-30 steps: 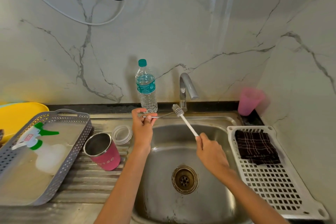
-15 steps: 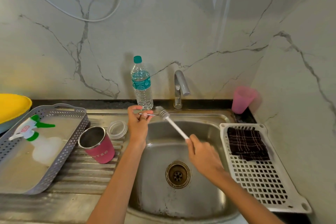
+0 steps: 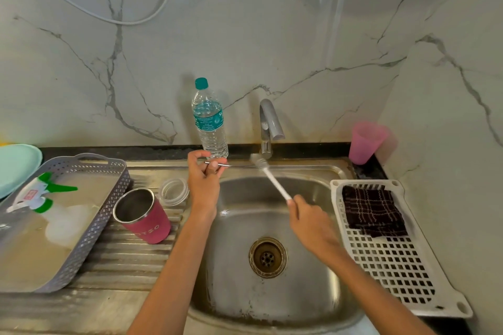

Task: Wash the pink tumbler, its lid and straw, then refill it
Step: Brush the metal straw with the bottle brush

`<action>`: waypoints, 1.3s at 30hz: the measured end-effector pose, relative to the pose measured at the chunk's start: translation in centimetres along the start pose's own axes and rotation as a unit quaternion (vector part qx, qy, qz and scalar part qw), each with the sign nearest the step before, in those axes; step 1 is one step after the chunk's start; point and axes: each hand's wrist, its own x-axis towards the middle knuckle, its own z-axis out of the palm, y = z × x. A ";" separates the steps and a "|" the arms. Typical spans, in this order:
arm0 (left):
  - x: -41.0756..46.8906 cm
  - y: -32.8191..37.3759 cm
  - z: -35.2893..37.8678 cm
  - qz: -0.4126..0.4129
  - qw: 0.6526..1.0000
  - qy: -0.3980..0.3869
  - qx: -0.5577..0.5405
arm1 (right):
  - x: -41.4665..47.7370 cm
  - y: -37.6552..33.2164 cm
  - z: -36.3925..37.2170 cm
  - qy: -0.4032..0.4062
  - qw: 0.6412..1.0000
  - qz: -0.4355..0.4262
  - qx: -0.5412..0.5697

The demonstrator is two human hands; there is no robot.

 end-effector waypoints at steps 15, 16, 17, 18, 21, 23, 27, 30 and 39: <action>0.4 0.2 -0.4 0.002 1.000 0.028 0.000 | -0.2 -2.0 0.8 -0.022 0.999 -0.015 0.044; 0.5 0.5 -0.6 0.017 0.999 0.028 0.004 | 0.5 -1.3 0.6 -0.031 0.999 0.022 0.036; 0.7 0.8 -0.9 0.037 0.999 0.028 0.016 | 1.0 -0.7 0.3 -0.040 0.998 0.048 0.021; 0.9 1.1 -1.2 0.061 0.997 0.027 0.033 | 1.3 -0.2 0.2 -0.046 0.997 0.059 0.012; 1.9 1.7 -1.9 0.137 0.983 0.028 0.122 | 1.4 -0.2 0.6 -0.050 0.998 0.040 0.029; 2.3 1.9 -2.1 0.188 0.951 0.036 0.241 | 1.5 -0.4 0.9 -0.054 0.997 0.032 0.039; 3.3 1.9 -2.2 0.272 0.846 0.013 0.458 | 1.6 -0.1 1.7 -0.065 0.997 0.034 0.034; 4.6 1.4 -1.9 0.295 0.774 -0.044 0.559 | 1.5 0.1 2.0 -0.075 0.995 0.039 0.044; 9.5 -4.1 1.6 0.170 0.540 -0.155 0.810 | 1.9 0.6 2.3 -0.084 0.988 0.058 0.117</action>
